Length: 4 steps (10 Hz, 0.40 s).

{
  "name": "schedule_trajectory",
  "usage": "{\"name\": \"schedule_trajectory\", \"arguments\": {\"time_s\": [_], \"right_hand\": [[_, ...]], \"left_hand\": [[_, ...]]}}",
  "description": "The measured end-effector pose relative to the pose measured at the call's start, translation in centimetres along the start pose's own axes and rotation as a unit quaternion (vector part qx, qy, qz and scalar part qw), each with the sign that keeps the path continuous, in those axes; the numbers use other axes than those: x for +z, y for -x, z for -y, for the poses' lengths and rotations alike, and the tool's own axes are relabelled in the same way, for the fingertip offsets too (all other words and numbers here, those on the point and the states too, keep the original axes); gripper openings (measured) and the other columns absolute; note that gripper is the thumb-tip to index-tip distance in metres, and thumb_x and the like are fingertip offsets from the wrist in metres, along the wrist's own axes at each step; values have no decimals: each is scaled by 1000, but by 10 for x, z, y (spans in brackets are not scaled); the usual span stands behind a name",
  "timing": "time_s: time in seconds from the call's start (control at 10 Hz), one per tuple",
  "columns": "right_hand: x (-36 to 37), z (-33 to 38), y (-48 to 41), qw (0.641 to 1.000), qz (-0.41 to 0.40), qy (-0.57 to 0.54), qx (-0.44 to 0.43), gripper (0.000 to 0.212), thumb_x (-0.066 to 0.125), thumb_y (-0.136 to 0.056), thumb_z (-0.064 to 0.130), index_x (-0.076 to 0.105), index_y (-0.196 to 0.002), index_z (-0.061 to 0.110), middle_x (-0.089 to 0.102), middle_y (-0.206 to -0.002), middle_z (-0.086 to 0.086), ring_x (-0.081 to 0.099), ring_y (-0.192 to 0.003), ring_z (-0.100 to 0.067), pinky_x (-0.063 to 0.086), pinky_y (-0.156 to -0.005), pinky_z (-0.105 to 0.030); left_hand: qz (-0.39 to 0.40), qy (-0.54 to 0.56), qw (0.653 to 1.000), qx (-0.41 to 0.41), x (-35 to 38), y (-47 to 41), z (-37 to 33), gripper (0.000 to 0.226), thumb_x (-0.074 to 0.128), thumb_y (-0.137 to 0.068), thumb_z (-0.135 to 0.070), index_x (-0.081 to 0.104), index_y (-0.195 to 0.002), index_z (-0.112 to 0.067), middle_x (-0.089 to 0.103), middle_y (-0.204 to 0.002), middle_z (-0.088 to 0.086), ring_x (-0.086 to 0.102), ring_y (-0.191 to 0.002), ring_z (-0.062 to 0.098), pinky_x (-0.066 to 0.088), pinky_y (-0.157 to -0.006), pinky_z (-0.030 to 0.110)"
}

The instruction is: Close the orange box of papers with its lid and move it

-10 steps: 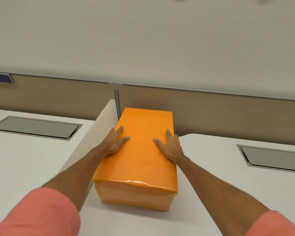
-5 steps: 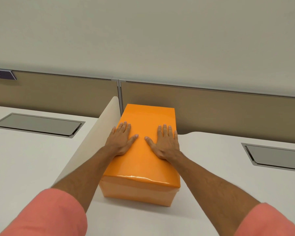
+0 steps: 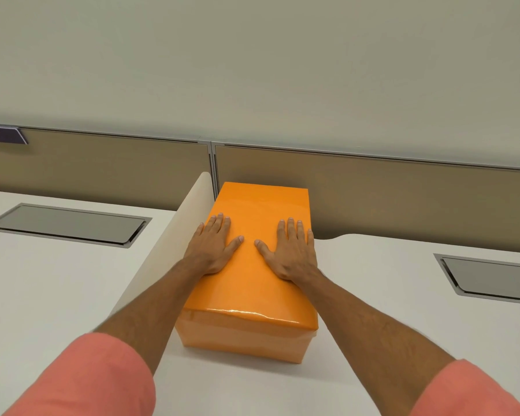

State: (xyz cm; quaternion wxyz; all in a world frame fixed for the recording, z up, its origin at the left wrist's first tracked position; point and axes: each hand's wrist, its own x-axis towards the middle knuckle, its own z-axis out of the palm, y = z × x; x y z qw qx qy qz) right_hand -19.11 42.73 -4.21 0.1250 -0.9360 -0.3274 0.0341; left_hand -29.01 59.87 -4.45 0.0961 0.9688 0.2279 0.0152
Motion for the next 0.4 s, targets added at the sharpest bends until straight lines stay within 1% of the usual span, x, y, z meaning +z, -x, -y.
{"name": "schedule_trajectory", "arguments": {"time_s": [0.1,0.2,0.3,0.4], "right_hand": [[1,-1,1,1000,3,1,-1,91,22,-88,72,2,-155,13,-2,-163,-11,-6,-150,-29,-4,-121,-50],[-3,1,3,1000,10,-18,1,91,22,-88,72,2,-155,13,-2,-163,-11,-7,-150,-28,-5,-121,-50],[-8,1,6,1000,-7,-27,-8,91,22,-88,72,4,-155,13,0,-163,-10,-6,-150,-27,-6,-120,-50],[-13,-8,14,998,-41,-30,-25,89,23,-90,70,6,-154,12,4,-163,-10,-3,-151,-26,-5,-120,-49]], "left_hand": [[-8,0,1000,-2,1,2,-2,75,21,-95,-60,4,-154,-16,3,-164,6,2,-152,22,4,-123,42],[-62,-28,997,-29,-4,10,-8,74,24,-93,-62,21,-151,-16,20,-161,9,18,-149,26,13,-121,47],[-91,-60,993,-34,-10,17,-17,72,26,-93,-62,31,-146,-13,32,-156,11,28,-145,28,17,-120,48],[-92,-38,995,-28,-16,19,-40,73,26,-94,-61,33,-146,-12,33,-156,11,28,-145,28,18,-120,48]]}}
